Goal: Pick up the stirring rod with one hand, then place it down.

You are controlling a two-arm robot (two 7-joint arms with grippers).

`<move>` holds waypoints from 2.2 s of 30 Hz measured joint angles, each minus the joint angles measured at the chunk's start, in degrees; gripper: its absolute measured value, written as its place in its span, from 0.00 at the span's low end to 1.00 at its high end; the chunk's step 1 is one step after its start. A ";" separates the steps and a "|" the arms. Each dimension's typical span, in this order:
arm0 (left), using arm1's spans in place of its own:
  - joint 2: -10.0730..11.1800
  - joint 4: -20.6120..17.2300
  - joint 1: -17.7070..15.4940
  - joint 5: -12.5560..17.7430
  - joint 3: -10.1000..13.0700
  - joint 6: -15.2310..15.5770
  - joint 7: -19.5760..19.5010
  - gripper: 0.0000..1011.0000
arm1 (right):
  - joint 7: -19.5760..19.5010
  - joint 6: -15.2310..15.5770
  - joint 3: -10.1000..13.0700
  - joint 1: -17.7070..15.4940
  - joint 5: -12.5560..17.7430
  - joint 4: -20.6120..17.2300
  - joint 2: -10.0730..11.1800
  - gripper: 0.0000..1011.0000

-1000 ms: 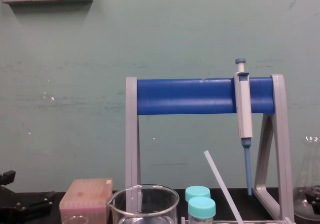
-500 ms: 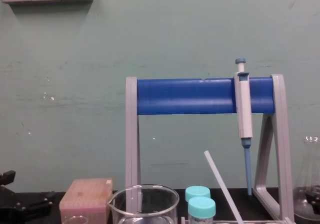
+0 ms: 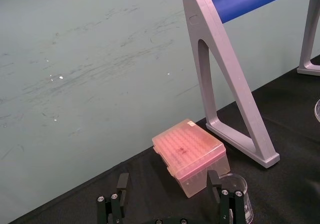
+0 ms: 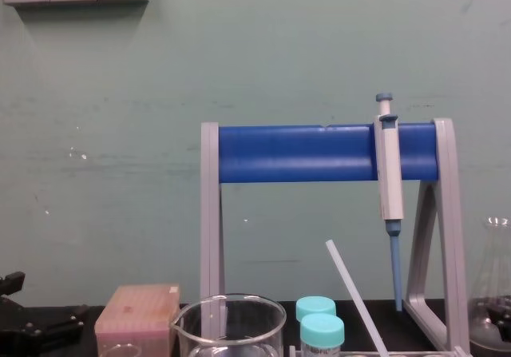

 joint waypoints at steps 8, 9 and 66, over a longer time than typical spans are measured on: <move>0.00 0.00 0.00 0.00 0.00 0.00 0.00 0.99 | 0.00 0.00 0.00 0.00 0.00 0.00 0.00 0.99; 0.00 0.00 0.00 0.00 0.00 0.00 0.00 0.99 | 0.00 0.00 0.00 0.00 0.00 0.00 0.00 0.99; 0.00 0.00 0.00 0.00 0.00 0.00 0.00 0.99 | 25.22 26.94 -4.21 12.87 22.53 -6.82 -2.46 0.99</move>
